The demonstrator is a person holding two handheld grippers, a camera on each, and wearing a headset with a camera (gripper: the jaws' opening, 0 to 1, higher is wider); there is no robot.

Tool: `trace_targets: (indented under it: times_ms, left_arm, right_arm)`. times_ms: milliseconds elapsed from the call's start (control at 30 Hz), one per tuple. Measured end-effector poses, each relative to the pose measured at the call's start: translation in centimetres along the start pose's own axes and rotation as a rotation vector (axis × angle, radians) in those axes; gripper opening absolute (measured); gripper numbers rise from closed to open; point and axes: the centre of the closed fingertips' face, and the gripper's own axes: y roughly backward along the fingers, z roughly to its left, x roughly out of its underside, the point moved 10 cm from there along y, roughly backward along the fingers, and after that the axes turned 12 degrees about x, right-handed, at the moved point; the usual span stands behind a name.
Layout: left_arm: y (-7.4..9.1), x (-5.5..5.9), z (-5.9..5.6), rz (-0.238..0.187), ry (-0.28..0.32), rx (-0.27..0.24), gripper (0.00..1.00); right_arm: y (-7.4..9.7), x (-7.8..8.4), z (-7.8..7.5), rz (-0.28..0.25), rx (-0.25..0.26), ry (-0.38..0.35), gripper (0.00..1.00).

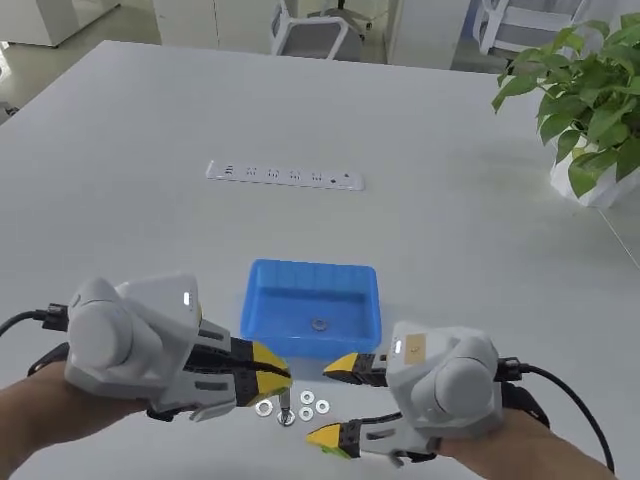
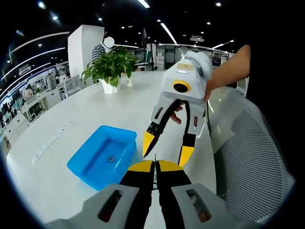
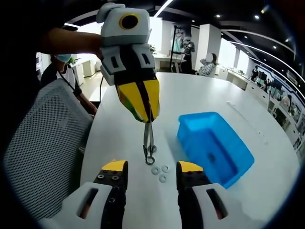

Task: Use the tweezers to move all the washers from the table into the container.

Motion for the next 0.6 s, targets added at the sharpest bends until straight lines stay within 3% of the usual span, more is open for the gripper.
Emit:
trace_targets:
  times_ms: [600]
  left_arm:
    - [-0.06, 0.30, 0.21, -0.012, 0.010, 0.017, 0.05]
  right_arm:
    - [-0.81, -0.08, 0.19, 0.014, -0.020, 0.013, 0.40]
